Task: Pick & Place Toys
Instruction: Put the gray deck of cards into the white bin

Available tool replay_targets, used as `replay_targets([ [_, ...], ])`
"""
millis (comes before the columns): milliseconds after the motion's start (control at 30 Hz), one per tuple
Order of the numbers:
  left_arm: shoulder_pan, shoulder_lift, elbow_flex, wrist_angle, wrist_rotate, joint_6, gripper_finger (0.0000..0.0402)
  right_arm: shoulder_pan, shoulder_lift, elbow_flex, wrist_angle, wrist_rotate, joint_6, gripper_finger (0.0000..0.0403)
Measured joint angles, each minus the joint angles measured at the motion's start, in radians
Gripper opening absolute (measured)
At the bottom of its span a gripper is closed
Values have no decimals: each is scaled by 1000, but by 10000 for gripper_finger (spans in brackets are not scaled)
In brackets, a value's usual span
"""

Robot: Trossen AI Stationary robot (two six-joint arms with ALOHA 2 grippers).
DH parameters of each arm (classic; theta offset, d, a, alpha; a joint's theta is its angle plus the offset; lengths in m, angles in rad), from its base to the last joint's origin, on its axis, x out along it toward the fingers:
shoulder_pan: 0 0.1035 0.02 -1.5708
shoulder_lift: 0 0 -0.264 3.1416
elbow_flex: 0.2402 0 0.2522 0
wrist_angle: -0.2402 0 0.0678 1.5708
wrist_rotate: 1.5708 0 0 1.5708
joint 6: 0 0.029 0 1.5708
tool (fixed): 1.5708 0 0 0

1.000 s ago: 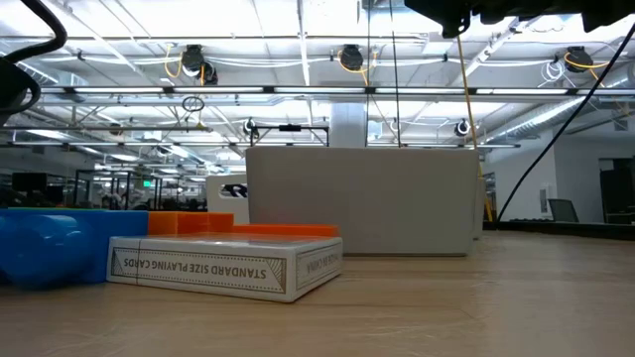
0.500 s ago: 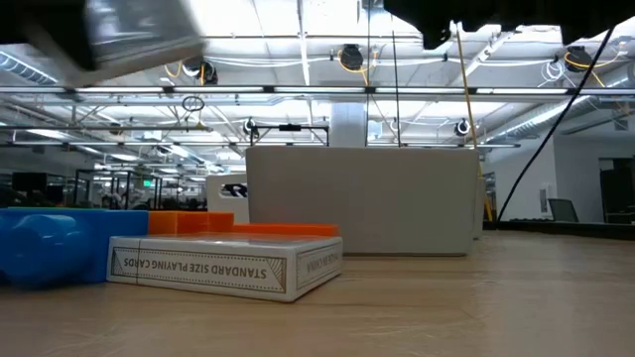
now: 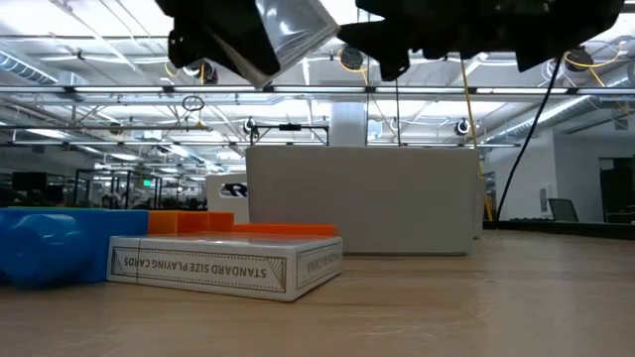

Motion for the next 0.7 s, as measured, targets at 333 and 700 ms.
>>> replay_targets([
  [333, 5, 0, 0, 6, 15, 33, 71, 1, 132, 98, 40, -26, 37, 215],
  [700, 0, -11, 0, -11, -33, 83, 71, -16, 58, 99, -102, -16, 14, 215],
])
